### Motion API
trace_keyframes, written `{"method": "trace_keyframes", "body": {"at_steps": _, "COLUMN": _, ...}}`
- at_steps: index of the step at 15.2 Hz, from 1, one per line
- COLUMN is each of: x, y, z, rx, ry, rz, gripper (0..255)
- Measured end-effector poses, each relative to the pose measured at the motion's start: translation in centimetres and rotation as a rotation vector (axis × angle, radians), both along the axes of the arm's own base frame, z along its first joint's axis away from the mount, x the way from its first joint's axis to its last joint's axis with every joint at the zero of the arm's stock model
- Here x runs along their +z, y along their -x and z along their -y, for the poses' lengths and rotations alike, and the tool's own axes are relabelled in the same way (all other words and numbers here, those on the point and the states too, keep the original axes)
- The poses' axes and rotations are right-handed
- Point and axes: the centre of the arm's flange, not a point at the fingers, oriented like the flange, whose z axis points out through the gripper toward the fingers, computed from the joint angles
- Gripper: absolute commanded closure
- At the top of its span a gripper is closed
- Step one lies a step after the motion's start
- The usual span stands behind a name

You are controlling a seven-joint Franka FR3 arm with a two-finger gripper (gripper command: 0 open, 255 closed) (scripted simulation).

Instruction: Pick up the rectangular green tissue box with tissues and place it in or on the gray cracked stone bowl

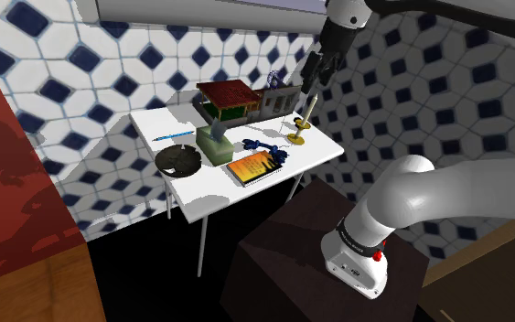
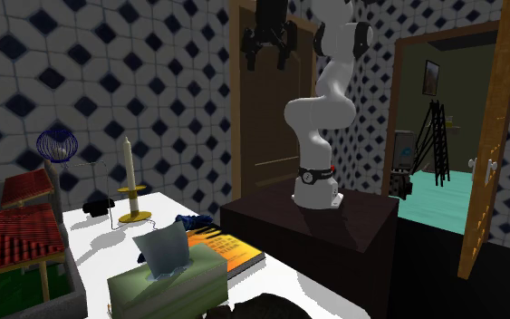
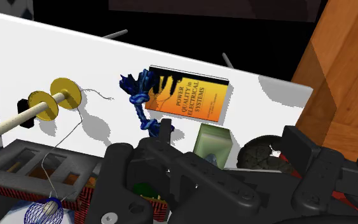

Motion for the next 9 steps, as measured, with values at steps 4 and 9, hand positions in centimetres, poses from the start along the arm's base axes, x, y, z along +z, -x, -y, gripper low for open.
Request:
{"method": "trace_keyframes", "body": {"at_steps": 4, "x": -1.6, "y": -2.4, "z": 0.2, "rx": 0.007, "ry": -0.014, "rz": -0.001, "gripper": 0}}
{"method": "trace_keyframes", "body": {"at_steps": 9, "x": -5.7, "y": -6.9, "z": 1.3, "rx": 0.022, "ry": -0.047, "rz": 0.000, "gripper": 0}}
